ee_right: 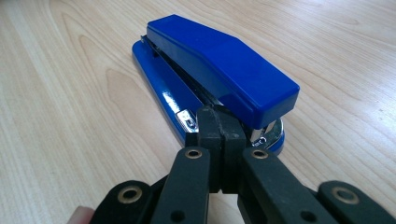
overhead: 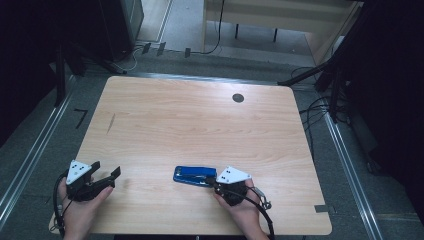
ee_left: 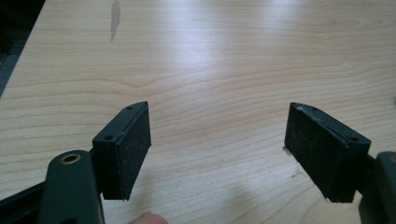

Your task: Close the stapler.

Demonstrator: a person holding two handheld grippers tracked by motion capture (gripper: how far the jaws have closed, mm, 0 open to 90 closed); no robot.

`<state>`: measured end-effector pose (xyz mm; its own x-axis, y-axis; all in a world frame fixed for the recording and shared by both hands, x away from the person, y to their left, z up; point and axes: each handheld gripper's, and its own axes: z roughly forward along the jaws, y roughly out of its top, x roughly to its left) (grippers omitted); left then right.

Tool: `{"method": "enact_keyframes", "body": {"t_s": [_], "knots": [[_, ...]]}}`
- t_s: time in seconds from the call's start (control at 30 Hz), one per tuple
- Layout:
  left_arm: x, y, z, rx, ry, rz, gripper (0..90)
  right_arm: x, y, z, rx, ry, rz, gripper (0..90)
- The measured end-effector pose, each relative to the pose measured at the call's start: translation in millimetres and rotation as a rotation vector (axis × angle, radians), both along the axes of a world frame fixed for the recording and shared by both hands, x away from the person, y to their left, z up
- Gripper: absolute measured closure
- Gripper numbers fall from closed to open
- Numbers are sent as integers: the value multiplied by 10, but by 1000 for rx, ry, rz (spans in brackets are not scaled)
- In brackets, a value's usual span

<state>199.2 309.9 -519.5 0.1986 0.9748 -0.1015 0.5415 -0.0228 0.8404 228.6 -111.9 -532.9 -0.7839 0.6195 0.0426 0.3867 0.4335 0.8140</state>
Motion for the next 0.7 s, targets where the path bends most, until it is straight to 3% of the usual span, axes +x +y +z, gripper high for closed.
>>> {"method": "enact_keyframes", "body": {"t_s": [0.27, 0.7], "knots": [[3, 27, -6, -2, 6, 11, 237, 39, 3, -11, 10, -4, -32, 900], [15, 34, -33, 0, 13, 14, 241, 81, -16, -27, 37, 7, -36, 900]]}}
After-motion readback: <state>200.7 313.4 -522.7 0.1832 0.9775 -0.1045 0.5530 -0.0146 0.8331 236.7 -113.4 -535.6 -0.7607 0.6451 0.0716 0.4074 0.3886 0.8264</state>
